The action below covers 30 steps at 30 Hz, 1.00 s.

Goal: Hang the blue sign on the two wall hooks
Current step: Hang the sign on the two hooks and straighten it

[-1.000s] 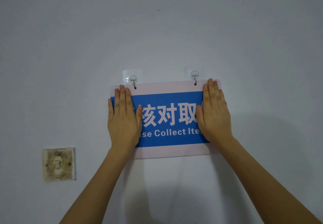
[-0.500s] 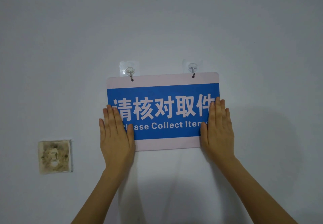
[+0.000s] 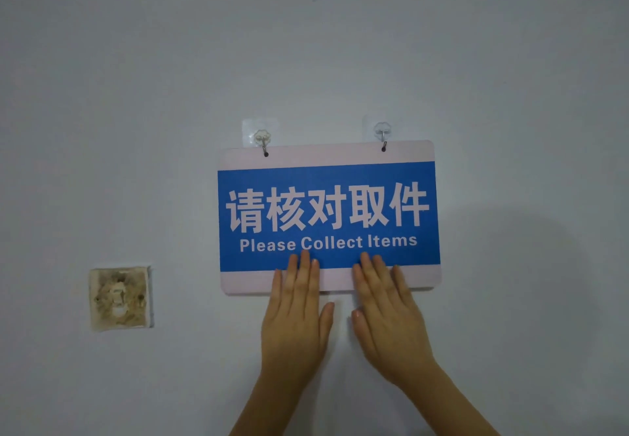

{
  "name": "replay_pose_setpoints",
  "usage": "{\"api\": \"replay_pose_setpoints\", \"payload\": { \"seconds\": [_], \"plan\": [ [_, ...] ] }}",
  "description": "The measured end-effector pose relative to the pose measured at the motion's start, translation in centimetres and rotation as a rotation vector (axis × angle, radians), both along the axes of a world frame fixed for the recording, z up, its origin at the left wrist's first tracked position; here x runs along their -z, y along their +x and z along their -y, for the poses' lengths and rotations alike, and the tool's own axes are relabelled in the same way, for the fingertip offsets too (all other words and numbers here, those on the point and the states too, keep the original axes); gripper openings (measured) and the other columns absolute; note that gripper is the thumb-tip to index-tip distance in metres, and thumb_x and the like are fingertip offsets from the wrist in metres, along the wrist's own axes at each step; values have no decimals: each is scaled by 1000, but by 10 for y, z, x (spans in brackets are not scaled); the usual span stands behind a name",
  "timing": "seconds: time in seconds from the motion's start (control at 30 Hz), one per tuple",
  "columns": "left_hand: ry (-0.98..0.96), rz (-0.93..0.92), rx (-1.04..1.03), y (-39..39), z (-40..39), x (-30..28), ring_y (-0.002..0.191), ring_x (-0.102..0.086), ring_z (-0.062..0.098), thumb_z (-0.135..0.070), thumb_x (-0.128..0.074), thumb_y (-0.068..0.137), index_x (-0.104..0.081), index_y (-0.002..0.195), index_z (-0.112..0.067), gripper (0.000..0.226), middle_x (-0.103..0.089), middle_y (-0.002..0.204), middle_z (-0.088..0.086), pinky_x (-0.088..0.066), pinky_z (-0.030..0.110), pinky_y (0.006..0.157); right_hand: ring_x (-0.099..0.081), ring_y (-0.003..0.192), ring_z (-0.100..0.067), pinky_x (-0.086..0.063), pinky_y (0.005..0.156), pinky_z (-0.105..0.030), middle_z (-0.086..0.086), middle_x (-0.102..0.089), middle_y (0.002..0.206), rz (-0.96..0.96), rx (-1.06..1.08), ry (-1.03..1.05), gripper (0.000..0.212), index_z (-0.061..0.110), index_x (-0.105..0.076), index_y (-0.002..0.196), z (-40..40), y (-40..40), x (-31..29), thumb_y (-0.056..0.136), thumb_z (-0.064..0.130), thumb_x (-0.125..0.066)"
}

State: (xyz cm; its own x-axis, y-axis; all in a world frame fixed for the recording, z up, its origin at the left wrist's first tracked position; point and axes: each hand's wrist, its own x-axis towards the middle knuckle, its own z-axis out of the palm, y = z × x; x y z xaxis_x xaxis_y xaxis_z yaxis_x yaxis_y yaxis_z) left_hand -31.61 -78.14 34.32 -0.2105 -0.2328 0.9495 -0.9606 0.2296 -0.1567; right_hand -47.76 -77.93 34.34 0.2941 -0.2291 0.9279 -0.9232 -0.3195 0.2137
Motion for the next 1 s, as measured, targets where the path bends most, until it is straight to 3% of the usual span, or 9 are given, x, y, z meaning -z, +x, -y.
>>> {"api": "replay_pose_setpoints", "payload": {
  "seconds": [0.1,0.2,0.27,0.37,0.5,0.63,0.7,0.8,1.0],
  "plan": [
    [3,16,18,-8,8,6,149,5,17,-40,-15,100,3,150,-9,62,1,160,6,-8,38,118,7,147,-15,-4,118,-36,-8,-27,151,-34,2,46,57,10,0,151,2,11,5,100,35,-10],
    [35,-15,13,-5,11,8,148,7,15,-41,-16,100,4,150,-10,62,-25,155,11,-7,35,118,-10,146,-20,-7,117,-36,-11,-34,149,-31,23,122,55,8,-20,146,4,7,9,100,34,-9],
    [56,-15,9,0,13,7,148,7,14,-40,-17,100,2,150,-10,62,-32,150,12,-5,33,119,-22,141,-22,-9,116,-36,-12,-39,147,-59,21,148,54,6,-27,142,4,2,7,99,33,-8],
    [86,-33,-19,12,13,7,148,10,12,-41,-14,99,-1,151,-10,61,-32,151,12,-2,30,119,-23,140,-21,-10,116,-34,-11,-31,149,-86,6,140,54,6,-27,142,7,-7,6,99,33,-7],
    [112,-74,-54,35,9,11,148,9,10,-40,-16,99,-26,143,-2,59,-34,148,12,-2,29,120,-1,148,-16,-7,120,-33,-12,-29,149,-48,-27,107,53,6,-18,146,12,-28,9,99,29,-12],
    [109,-110,-93,53,5,13,147,10,9,-41,-16,98,-23,143,-1,61,-28,149,11,1,28,121,-1,148,-15,-3,122,-32,-10,-17,158,7,-35,87,56,12,-3,151,13,-62,11,99,28,-14],
    [121,-133,-103,58,4,14,147,10,9,-42,-15,98,-21,144,-1,62,-26,150,12,2,27,121,-2,148,-14,-4,122,-32,-1,0,161,29,-41,83,56,13,-3,151,14,-77,14,99,28,-15],
    [142,-205,-104,63,2,18,147,11,9,-43,-14,97,-16,147,0,66,-25,152,17,3,26,120,-3,148,-14,-5,122,-32,3,5,161,35,-42,63,55,14,-4,151,14,-87,16,99,28,-15],
    [76,-336,-45,54,4,21,146,14,7,-49,-13,96,10,150,-17,67,-16,156,15,0,24,117,-4,148,-15,-9,121,-35,-14,-31,150,112,-2,53,54,0,-22,145,15,-75,18,99,27,-14]
  ]
}}
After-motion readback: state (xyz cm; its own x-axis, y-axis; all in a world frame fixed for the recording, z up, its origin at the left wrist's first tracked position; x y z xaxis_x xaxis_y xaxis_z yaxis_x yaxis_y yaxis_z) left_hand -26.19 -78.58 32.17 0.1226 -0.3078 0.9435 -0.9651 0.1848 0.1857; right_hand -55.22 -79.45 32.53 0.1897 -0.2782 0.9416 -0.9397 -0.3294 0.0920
